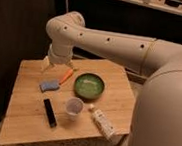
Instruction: Wipe the white sponge on the table
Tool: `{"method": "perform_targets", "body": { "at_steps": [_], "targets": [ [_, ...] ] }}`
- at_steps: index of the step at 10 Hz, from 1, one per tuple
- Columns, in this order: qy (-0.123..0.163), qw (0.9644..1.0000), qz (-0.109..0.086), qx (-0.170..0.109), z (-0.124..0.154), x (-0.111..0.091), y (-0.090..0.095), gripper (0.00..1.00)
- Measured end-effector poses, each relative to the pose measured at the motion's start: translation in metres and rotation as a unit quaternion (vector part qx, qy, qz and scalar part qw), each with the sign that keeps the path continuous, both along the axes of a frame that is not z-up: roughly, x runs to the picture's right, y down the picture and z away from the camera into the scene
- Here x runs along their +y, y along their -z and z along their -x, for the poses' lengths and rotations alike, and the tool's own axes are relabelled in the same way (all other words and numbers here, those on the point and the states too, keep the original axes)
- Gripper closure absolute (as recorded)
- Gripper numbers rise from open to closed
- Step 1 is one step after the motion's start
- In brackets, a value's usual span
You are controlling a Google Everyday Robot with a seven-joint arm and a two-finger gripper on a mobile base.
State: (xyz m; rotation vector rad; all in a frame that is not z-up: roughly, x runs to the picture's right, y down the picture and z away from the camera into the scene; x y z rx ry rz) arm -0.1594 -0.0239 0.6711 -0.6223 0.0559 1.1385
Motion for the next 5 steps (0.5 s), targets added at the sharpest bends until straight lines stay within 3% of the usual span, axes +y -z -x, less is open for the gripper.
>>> {"method": "perform_targets", "body": {
  "at_steps": [5],
  "targets": [
    [-0.001, 1.0, -0.001, 0.0, -0.0004, -0.0015, 0.0, 0.2]
  ]
}}
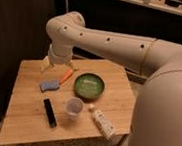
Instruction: Wipe the white sponge on the table
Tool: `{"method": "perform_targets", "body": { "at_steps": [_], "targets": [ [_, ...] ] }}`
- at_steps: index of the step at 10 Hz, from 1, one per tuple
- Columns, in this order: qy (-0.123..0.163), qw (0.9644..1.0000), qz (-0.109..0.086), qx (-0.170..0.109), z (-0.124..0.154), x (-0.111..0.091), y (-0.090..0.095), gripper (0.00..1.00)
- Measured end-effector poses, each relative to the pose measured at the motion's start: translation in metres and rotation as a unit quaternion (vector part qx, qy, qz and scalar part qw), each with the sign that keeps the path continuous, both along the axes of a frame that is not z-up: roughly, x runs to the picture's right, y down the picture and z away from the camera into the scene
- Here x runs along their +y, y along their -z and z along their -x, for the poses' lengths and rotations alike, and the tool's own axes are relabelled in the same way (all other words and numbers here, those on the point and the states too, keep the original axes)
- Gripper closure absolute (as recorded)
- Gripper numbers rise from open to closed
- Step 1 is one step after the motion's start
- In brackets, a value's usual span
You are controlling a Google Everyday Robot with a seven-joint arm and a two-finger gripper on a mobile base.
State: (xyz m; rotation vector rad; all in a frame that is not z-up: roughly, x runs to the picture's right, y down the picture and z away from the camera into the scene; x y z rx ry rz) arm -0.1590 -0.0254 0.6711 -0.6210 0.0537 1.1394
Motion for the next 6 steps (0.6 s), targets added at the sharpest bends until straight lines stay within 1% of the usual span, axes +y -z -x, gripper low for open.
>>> {"method": "perform_targets", "body": {
  "at_steps": [1, 2, 3, 4, 5, 6],
  "targets": [
    [0.001, 1.0, -0.005, -0.006, 0.0, -0.004, 0.0, 0.2],
    [0.011, 0.9992, -0.025, -0.028, 0.001, -0.015, -0.004, 0.2],
    [0.032, 0.9969, -0.048, -0.053, 0.004, -0.029, -0.015, 0.2],
    [0.061, 0.9921, -0.067, -0.087, 0.016, -0.039, -0.023, 0.2],
    [0.1, 0.9835, -0.083, -0.127, 0.03, -0.044, -0.028, 0.2],
    [0.142, 0.9711, -0.092, -0.169, 0.044, -0.047, -0.036, 0.2]
  ]
}}
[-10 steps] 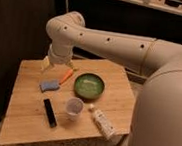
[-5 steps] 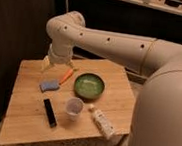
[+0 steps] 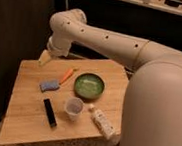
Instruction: Wipe the white sponge on the table
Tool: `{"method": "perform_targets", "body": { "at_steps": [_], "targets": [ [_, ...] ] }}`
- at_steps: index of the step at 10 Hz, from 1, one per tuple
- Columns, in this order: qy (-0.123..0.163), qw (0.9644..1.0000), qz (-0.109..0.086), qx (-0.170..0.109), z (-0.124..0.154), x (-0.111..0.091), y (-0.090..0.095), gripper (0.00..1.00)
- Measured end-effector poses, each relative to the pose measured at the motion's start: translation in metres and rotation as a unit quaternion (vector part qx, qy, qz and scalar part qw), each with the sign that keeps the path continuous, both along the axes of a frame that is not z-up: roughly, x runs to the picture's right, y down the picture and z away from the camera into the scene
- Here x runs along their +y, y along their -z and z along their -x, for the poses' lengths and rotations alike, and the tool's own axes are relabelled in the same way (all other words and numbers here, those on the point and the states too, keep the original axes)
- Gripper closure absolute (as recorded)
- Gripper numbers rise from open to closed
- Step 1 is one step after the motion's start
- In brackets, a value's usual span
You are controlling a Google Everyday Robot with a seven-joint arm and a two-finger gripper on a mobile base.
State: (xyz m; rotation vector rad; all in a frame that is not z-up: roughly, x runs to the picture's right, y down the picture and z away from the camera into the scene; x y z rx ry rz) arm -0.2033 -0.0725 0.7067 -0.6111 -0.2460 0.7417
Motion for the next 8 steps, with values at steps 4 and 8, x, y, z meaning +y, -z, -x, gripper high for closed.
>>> {"method": "perform_targets", "body": {
  "at_steps": [4, 8],
  "targets": [
    [0.086, 0.992, -0.033, -0.086, 0.027, -0.007, -0.015, 0.2],
    [0.094, 0.9903, -0.036, -0.096, 0.03, -0.008, -0.017, 0.2]
  ]
}}
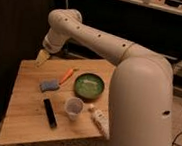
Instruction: Wipe the white sponge on the table
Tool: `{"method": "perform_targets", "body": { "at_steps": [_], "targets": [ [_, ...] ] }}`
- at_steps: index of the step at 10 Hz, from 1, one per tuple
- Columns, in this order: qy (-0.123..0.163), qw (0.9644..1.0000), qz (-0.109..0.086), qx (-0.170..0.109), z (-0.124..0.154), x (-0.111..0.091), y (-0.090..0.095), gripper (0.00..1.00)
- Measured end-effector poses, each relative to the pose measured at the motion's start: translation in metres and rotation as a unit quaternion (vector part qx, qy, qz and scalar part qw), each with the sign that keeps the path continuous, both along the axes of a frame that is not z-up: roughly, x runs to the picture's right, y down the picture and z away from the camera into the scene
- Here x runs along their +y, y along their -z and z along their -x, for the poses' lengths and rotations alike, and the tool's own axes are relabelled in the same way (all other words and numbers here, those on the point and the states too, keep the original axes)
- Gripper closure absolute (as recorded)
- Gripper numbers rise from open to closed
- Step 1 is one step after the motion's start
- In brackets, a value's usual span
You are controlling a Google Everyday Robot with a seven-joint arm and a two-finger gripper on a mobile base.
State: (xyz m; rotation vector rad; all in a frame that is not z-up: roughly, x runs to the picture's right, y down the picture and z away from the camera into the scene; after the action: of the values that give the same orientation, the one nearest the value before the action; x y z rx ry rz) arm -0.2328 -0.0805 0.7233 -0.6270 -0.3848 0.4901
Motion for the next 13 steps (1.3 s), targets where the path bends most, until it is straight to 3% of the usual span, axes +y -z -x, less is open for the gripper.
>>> {"method": "perform_targets", "body": {
  "at_steps": [4, 7, 8, 10, 13],
  "targets": [
    [0.005, 1.0, -0.002, -0.004, 0.002, 0.0, 0.0, 0.2],
    [0.031, 0.9992, -0.002, -0.024, 0.027, 0.013, -0.018, 0.2],
    [0.039, 0.9989, -0.001, -0.027, 0.038, 0.025, -0.031, 0.2],
    [0.052, 0.9984, 0.001, -0.024, 0.053, 0.057, -0.074, 0.2],
    [0.072, 0.9973, 0.015, 0.008, 0.071, 0.102, -0.12, 0.2]
  ]
}}
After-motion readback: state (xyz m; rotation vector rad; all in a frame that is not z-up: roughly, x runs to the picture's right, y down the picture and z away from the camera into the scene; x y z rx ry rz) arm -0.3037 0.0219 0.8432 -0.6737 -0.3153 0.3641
